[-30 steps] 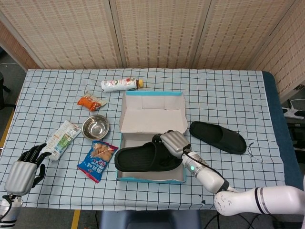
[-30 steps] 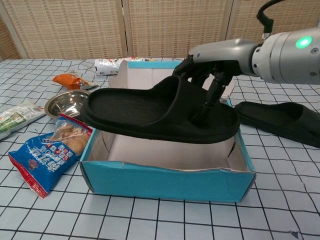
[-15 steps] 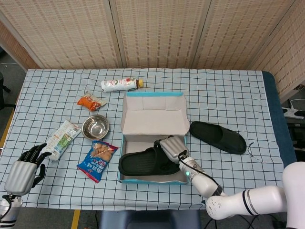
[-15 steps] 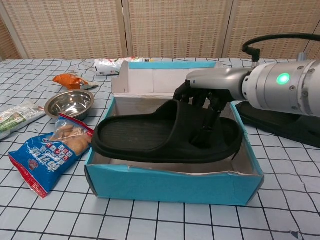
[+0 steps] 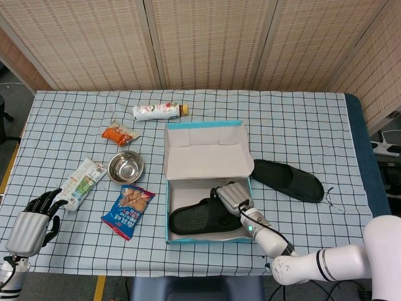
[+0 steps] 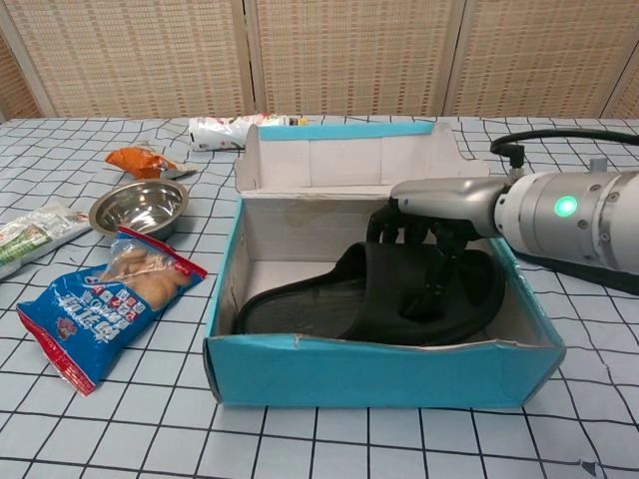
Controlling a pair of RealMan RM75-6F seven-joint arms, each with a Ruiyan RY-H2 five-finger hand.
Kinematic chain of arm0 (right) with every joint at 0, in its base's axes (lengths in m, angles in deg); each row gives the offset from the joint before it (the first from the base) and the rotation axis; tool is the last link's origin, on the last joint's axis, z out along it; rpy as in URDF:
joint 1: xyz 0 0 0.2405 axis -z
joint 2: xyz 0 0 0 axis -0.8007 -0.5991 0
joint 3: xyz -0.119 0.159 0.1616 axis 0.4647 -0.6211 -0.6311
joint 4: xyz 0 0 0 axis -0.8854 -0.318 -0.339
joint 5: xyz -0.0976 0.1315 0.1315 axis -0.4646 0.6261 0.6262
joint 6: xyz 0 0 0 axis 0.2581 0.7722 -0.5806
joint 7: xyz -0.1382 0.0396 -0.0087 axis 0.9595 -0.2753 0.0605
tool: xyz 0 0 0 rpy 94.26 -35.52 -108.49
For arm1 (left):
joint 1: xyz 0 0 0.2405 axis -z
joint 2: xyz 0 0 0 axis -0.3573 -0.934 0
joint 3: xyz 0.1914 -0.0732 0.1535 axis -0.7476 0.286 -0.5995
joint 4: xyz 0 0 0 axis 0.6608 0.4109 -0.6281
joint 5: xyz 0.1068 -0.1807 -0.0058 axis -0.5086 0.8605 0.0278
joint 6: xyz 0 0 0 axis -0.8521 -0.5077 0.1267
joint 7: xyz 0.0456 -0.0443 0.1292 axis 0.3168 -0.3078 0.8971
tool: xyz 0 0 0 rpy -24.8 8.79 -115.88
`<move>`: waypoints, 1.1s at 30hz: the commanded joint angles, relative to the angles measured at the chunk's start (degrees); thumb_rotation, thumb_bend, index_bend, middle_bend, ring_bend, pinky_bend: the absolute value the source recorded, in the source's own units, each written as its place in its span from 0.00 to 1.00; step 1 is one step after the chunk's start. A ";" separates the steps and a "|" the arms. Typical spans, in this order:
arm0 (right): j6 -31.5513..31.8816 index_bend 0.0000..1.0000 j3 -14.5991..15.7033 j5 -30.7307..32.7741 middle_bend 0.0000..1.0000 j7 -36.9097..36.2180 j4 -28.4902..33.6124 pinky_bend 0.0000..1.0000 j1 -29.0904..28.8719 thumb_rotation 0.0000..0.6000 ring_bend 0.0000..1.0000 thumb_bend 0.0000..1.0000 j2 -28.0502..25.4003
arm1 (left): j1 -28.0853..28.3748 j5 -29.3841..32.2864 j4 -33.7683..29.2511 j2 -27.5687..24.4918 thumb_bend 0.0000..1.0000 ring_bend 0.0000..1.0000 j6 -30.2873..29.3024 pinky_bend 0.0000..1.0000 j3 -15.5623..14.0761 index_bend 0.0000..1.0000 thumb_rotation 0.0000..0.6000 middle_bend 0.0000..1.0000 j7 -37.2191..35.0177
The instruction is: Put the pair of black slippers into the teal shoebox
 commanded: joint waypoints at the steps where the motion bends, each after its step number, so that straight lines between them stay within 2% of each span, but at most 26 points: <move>1: -0.71 0.54 0.73 0.48 0.55 -0.20 -1.67 0.24 0.51 1.00 0.37 0.00 0.90 | 0.04 -0.01 -0.08 0.03 0.67 0.15 0.04 0.30 0.00 0.30 1.00 0.14 -0.18; 4: -2.74 0.48 0.61 0.16 0.53 -2.04 -2.46 0.24 1.09 1.00 0.33 0.00 0.85 | 0.12 -0.06 -0.01 0.04 0.67 0.15 0.07 0.30 0.05 0.30 1.00 0.14 -0.04; 6: -5.26 0.34 0.11 -0.33 0.41 -4.19 -2.52 0.23 1.42 1.00 0.19 0.00 0.09 | 0.03 0.01 0.00 0.10 0.67 0.15 0.03 0.30 0.01 0.30 1.00 0.14 -0.05; 8: -8.62 0.25 -0.55 -1.33 0.27 -7.12 -2.47 0.16 1.85 1.00 0.07 0.00 -1.17 | 0.00 0.10 -0.06 0.12 0.67 0.15 0.04 0.30 0.02 0.30 1.00 0.14 -0.23; 10: -12.17 0.17 -1.13 -2.51 0.17 -9.99 -2.39 0.09 2.17 1.00 0.01 0.00 -2.70 | 0.10 0.07 -0.09 0.10 0.67 0.15 0.09 0.30 0.08 0.30 1.00 0.14 -0.14; 12: -14.47 0.11 -1.76 -4.00 0.10 -12.53 -2.44 0.05 2.67 1.00 0.00 0.00 -3.78 | 0.09 0.10 -0.05 0.11 0.67 0.15 0.18 0.30 0.04 0.30 1.00 0.14 0.06; 17: -16.56 0.10 -3.02 -10.25 0.05 -18.41 -3.25 0.03 5.08 1.00 0.00 0.00 -5.29 | 0.06 -0.01 -0.07 0.14 0.67 0.15 0.15 0.30 -0.05 0.30 1.00 0.14 0.18; 25: -18.64 0.10 -4.92 -15.98 0.05 -26.25 -3.34 0.03 7.62 1.00 0.00 0.00 -7.85 | 0.16 0.19 0.17 0.32 0.67 0.15 0.52 0.30 -0.04 0.30 1.00 0.14 0.67; 30: -19.73 0.00 -5.68 -20.25 0.01 -29.77 -2.95 0.00 8.84 1.00 0.00 0.00 -9.73 | 0.17 0.15 0.12 0.34 0.67 0.15 0.50 0.30 -0.04 0.30 1.00 0.14 0.78; 33: -20.23 0.00 -6.12 -22.59 0.00 -32.20 -2.72 0.00 9.66 1.00 0.00 0.00 -10.54 | 0.19 0.24 0.15 0.43 0.67 0.15 0.65 0.30 -0.06 0.30 1.00 0.14 0.89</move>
